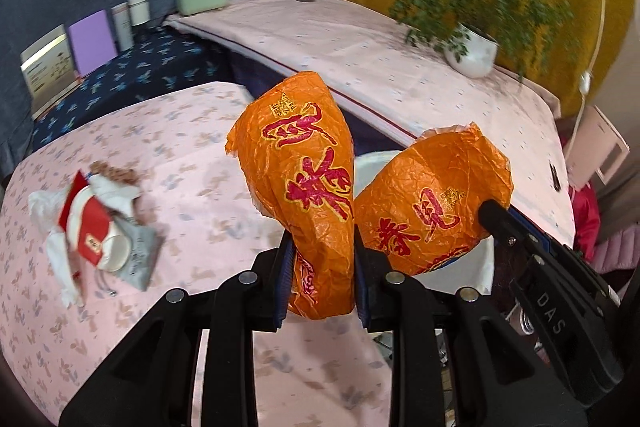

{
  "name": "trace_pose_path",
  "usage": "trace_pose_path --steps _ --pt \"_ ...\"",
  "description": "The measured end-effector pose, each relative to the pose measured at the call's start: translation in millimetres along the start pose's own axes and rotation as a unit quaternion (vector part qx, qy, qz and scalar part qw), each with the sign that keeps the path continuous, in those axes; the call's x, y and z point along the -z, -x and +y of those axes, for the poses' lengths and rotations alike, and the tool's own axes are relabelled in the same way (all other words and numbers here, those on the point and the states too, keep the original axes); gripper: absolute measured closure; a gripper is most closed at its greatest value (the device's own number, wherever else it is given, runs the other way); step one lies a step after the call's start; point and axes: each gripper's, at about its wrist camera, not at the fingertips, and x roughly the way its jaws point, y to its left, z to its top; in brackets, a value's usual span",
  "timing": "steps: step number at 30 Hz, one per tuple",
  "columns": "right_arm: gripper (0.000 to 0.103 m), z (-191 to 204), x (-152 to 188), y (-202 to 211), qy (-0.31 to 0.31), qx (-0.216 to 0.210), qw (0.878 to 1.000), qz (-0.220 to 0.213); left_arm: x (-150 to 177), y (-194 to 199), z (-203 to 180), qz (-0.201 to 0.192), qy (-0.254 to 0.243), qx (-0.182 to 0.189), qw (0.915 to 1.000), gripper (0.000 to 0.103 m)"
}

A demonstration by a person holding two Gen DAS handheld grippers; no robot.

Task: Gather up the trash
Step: 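Carry both orange bags over the white bin and open both tools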

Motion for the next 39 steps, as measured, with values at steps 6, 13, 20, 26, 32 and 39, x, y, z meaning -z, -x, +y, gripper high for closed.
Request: trace_pose_path --steps 6,13,20,26,32,39 --pt "0.091 -44.8 -0.6 1.5 -0.03 0.041 0.999 -0.004 -1.3 -18.4 -39.1 0.014 -0.038 0.029 0.9988 0.078" --pt "0.091 -74.5 0.3 -2.4 -0.049 0.069 0.996 -0.005 -1.5 -38.7 -71.5 0.03 -0.074 0.044 0.9959 0.073" --pt "0.088 -82.7 0.9 -12.6 -0.052 0.071 0.996 0.003 -4.9 -45.3 -71.2 0.02 -0.065 0.024 0.9974 0.023" --pt "0.077 -71.7 1.3 -20.8 -0.044 0.062 0.997 0.004 -8.0 -48.2 -56.2 0.021 -0.05 0.01 0.9985 0.023" --pt "0.073 -58.2 1.3 -26.1 -0.034 0.057 0.998 0.008 -7.6 -47.2 -40.8 0.019 -0.036 -0.003 0.9992 0.023" --pt "0.07 -42.0 2.2 -25.1 -0.017 0.051 0.998 0.009 -6.4 -42.1 -26.4 0.015 -0.021 -0.011 0.9996 0.023"
